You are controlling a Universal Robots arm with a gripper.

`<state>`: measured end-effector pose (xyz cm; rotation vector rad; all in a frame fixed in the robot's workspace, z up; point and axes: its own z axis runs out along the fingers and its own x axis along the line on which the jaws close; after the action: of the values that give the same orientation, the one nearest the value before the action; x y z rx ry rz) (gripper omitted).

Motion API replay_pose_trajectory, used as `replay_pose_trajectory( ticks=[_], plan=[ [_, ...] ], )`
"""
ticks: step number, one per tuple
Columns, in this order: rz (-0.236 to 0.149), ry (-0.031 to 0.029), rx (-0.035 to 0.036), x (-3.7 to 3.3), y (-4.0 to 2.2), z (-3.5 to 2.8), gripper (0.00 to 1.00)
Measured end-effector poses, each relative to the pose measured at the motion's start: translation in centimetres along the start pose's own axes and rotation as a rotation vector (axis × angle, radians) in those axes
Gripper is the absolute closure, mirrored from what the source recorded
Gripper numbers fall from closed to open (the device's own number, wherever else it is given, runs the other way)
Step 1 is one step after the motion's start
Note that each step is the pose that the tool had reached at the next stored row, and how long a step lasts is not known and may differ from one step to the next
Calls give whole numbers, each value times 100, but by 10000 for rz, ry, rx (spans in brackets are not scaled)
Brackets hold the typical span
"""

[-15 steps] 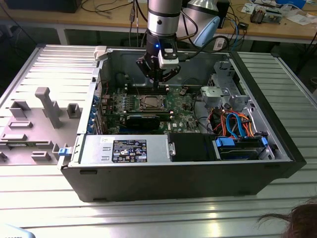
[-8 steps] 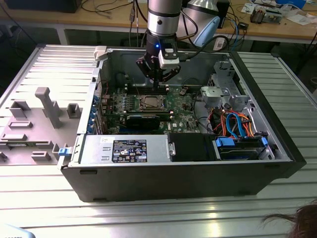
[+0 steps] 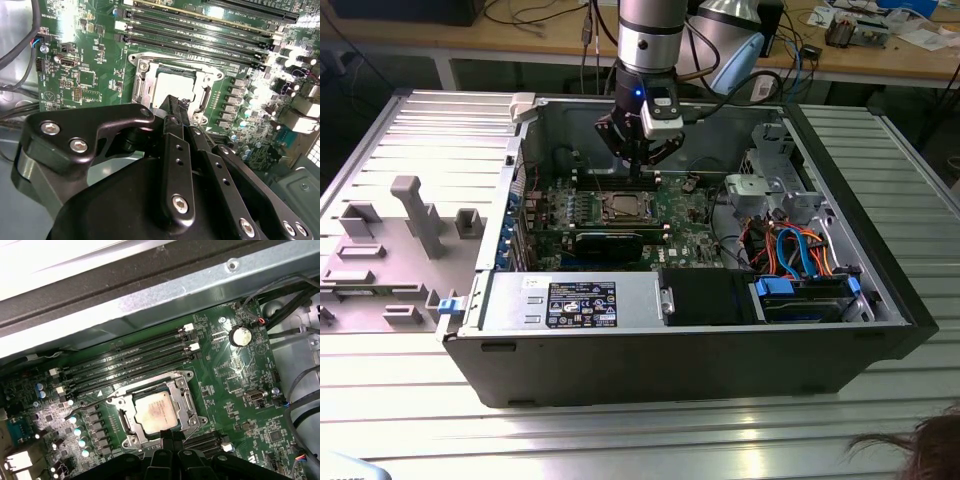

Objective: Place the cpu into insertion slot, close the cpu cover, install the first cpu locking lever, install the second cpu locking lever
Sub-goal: 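Install the first cpu locking lever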

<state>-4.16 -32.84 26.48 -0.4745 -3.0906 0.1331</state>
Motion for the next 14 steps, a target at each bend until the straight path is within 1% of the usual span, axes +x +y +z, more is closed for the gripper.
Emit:
replay_pose_trajectory(
  ticks=[14],
  plan=[
    [-241, -21, -1, 0, 0, 0, 89]
  ],
)
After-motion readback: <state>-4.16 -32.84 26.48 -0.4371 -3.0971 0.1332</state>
